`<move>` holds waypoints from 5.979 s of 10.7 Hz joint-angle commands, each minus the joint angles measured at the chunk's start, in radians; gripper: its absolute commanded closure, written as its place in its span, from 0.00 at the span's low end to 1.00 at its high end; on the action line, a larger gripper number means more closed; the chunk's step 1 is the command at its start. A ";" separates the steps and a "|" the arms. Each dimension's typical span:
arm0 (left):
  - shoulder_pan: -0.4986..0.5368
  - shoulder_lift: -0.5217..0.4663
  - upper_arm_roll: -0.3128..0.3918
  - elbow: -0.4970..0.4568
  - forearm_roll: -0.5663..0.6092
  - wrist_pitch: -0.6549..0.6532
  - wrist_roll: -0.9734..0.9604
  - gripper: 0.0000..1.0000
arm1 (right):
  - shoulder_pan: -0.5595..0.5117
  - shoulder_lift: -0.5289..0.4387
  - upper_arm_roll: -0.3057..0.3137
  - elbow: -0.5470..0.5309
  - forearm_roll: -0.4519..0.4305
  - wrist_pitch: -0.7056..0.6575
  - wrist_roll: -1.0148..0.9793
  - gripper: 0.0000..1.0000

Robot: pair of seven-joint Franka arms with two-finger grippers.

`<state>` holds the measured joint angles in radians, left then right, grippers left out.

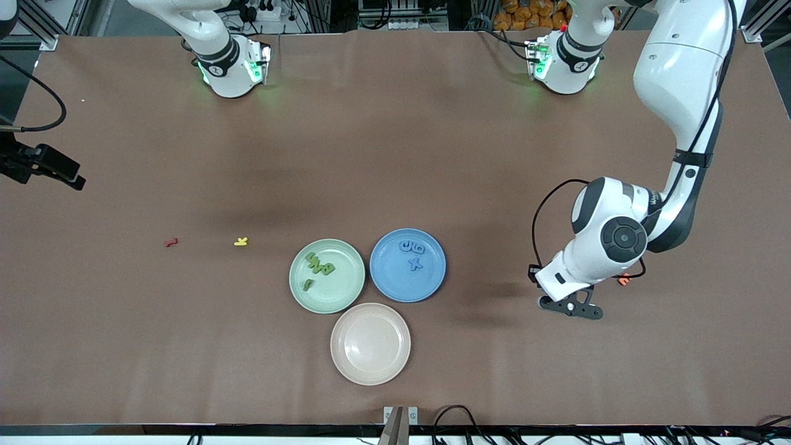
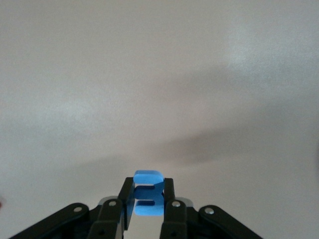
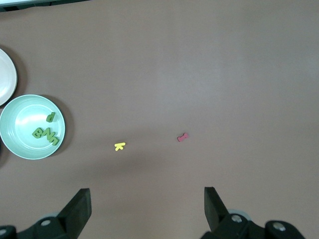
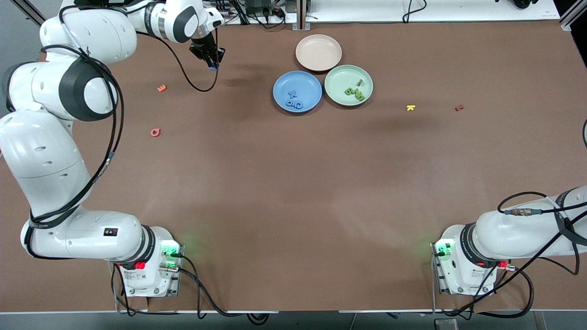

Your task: Sort letters by color into matching plates

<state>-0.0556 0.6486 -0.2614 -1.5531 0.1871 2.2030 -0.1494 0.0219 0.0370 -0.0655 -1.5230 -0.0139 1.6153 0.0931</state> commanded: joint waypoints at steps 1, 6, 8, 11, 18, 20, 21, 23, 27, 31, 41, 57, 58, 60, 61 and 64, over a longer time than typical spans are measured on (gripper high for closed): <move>-0.024 -0.043 0.004 -0.015 -0.023 -0.035 -0.070 1.00 | -0.003 -0.013 0.009 -0.003 0.014 0.002 -0.004 0.00; -0.110 -0.011 0.005 0.028 -0.021 -0.035 -0.246 1.00 | -0.031 -0.013 0.053 0.001 0.009 0.000 -0.001 0.00; -0.148 0.009 0.005 0.056 -0.023 -0.034 -0.327 1.00 | -0.025 -0.009 0.050 0.001 0.006 0.003 -0.001 0.00; -0.203 0.016 0.007 0.057 -0.023 -0.026 -0.435 1.00 | -0.023 -0.006 0.050 0.001 0.005 0.002 -0.001 0.00; -0.316 0.031 0.008 0.077 -0.023 -0.019 -0.581 1.00 | -0.020 -0.005 0.050 0.000 0.009 0.011 -0.001 0.00; -0.337 0.036 0.007 0.076 -0.026 0.003 -0.611 1.00 | -0.020 -0.005 0.050 0.000 0.011 0.012 -0.001 0.00; -0.354 0.037 0.005 0.076 -0.028 0.023 -0.633 1.00 | -0.019 -0.005 0.050 -0.002 0.011 0.012 -0.001 0.00; -0.385 0.046 0.005 0.076 -0.029 0.075 -0.679 1.00 | -0.019 -0.002 0.050 0.000 0.011 0.012 -0.001 0.00; -0.446 0.078 0.005 0.076 -0.080 0.205 -0.717 1.00 | -0.013 0.000 0.050 -0.002 0.009 0.011 -0.001 0.00; -0.455 0.082 0.010 0.076 -0.068 0.224 -0.702 0.00 | -0.007 0.000 0.050 -0.003 0.009 0.011 -0.001 0.00; -0.302 0.033 0.027 0.073 -0.061 0.097 -0.426 0.00 | -0.003 0.004 0.050 -0.002 0.009 0.012 -0.001 0.00; -0.084 -0.510 0.010 -0.513 -0.080 -0.190 -0.256 0.00 | 0.001 0.007 0.050 -0.002 0.009 0.012 -0.001 0.00; -0.064 -0.509 0.010 -0.506 -0.080 -0.178 -0.256 0.00 | 0.001 0.009 0.050 -0.002 0.009 0.012 -0.001 0.00; -0.027 -0.514 0.010 -0.470 -0.083 -0.169 -0.233 0.00 | 0.001 0.009 0.050 -0.002 0.009 0.012 -0.001 0.00; -0.015 -0.521 0.011 -0.447 -0.087 -0.172 -0.233 0.00 | 0.001 0.009 0.050 -0.002 0.009 0.012 -0.001 0.00; 0.025 -0.532 0.013 -0.320 -0.103 -0.228 -0.240 0.00 | 0.003 0.009 0.050 -0.002 0.009 0.012 -0.001 0.00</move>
<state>-0.0648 0.1379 -0.2414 -1.9636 0.1265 2.0331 -0.4091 0.0245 0.0471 -0.0180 -1.5264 -0.0142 1.6263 0.0932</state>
